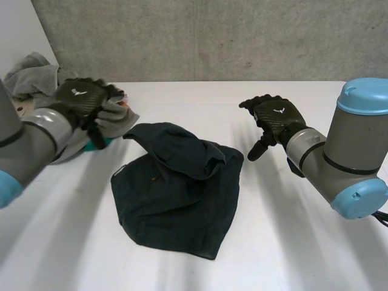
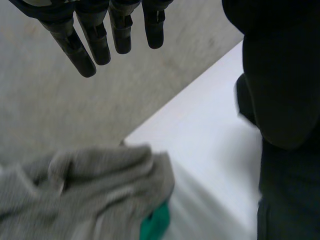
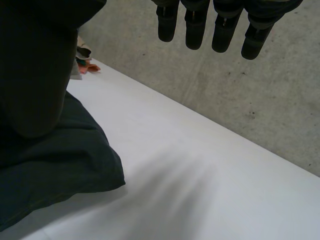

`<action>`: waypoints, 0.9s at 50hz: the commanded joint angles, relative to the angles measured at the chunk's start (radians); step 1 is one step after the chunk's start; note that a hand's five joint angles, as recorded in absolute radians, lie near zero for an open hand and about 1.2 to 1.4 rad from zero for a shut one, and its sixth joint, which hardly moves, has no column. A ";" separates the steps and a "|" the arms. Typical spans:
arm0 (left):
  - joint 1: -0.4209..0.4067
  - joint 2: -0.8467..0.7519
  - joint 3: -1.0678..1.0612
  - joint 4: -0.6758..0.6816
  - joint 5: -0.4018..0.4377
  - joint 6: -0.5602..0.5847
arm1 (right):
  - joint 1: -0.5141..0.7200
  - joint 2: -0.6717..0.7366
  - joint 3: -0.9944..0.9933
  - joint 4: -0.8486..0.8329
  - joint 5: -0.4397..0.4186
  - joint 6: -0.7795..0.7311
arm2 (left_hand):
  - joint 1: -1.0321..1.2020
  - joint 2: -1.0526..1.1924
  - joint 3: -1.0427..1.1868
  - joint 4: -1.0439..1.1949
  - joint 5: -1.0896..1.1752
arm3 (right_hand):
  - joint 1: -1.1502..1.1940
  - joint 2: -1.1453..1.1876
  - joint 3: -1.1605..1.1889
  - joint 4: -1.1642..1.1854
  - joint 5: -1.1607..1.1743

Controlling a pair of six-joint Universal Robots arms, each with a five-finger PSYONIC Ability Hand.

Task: Fold the laundry.

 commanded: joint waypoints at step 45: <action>-0.135 -0.159 0.589 0.257 0.117 -0.242 | -0.042 -0.082 0.028 -0.011 0.014 -0.104 | 1.190 1.183 1.182 1.189 1.172 | -0.065 -0.036 -0.035 -0.032 -0.041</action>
